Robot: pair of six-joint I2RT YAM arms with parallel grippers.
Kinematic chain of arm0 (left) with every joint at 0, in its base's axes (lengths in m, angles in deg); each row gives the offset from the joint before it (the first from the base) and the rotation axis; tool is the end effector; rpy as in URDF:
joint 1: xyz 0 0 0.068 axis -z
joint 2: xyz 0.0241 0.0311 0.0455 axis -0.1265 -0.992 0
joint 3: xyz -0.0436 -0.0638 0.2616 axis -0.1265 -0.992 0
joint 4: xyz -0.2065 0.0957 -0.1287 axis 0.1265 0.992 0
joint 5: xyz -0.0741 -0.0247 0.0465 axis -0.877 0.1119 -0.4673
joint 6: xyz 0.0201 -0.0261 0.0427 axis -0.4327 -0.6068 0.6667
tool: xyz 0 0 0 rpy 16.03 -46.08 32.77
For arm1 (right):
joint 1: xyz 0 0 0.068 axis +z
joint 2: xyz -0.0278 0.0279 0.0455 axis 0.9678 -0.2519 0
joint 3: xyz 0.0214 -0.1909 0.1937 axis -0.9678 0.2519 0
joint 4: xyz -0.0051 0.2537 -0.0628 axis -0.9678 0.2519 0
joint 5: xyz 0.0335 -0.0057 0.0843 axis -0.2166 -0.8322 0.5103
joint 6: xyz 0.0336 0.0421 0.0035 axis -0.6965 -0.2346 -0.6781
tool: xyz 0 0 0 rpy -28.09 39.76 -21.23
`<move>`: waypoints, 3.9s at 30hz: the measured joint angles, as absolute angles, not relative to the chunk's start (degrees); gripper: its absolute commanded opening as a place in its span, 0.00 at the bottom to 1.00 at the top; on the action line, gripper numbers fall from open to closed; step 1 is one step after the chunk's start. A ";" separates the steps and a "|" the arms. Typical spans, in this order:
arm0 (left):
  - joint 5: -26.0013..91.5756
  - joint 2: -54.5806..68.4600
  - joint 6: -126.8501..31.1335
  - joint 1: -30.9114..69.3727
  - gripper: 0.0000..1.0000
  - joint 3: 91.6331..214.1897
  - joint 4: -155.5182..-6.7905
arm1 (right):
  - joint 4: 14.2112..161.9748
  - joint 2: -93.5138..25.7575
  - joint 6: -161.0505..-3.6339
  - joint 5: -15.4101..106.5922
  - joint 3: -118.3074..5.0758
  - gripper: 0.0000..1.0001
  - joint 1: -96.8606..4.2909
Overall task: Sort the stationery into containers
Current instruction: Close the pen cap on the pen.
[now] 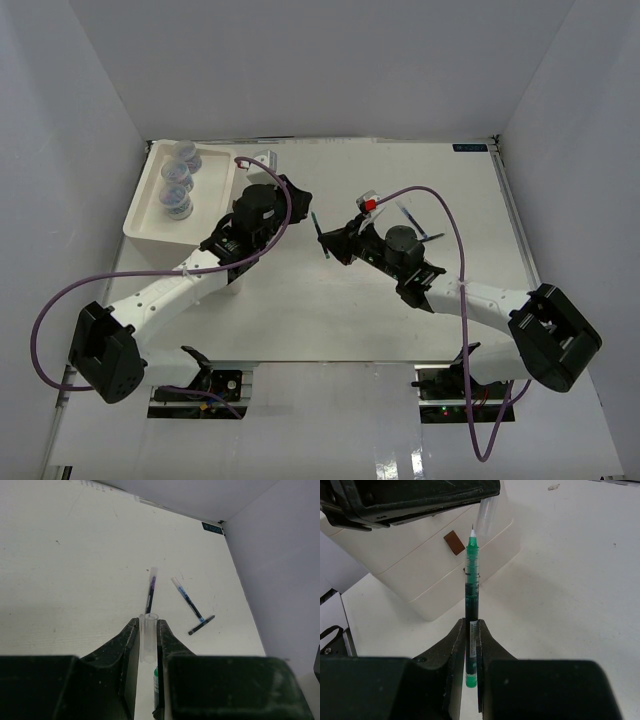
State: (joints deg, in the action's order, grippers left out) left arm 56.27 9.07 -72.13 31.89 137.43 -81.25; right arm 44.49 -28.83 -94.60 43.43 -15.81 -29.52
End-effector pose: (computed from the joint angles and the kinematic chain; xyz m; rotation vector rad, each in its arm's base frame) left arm 0.2393 -0.1827 0.3269 -0.1388 1.8618 -0.6804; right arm 0.1990 0.2103 0.2569 -0.4534 1.5572 0.9631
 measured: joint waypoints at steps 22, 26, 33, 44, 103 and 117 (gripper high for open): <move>55.14 10.03 -73.34 30.86 0.20 137.43 -81.23 | 44.47 -29.72 -94.60 43.01 -15.83 0.08 -29.52; 54.92 10.03 -73.60 30.71 0.20 137.43 -81.23 | 44.52 -29.90 -94.60 43.01 -16.27 0.08 -29.52; 53.93 10.03 -74.10 30.71 0.20 137.43 -81.23 | 44.52 -30.23 -94.60 43.01 -17.34 0.08 -29.52; 53.23 10.12 -74.89 30.47 0.20 136.44 -82.27 | 44.49 -31.27 -94.86 42.99 -18.17 0.08 -29.52; 53.04 9.18 -73.12 33.51 0.00 133.25 -98.78 | 51.51 -26.36 -94.42 45.83 -22.89 0.08 -34.81; 54.76 6.73 -72.70 35.10 0.00 135.24 -97.36 | 56.14 -26.25 -93.66 46.92 -24.38 0.08 -35.82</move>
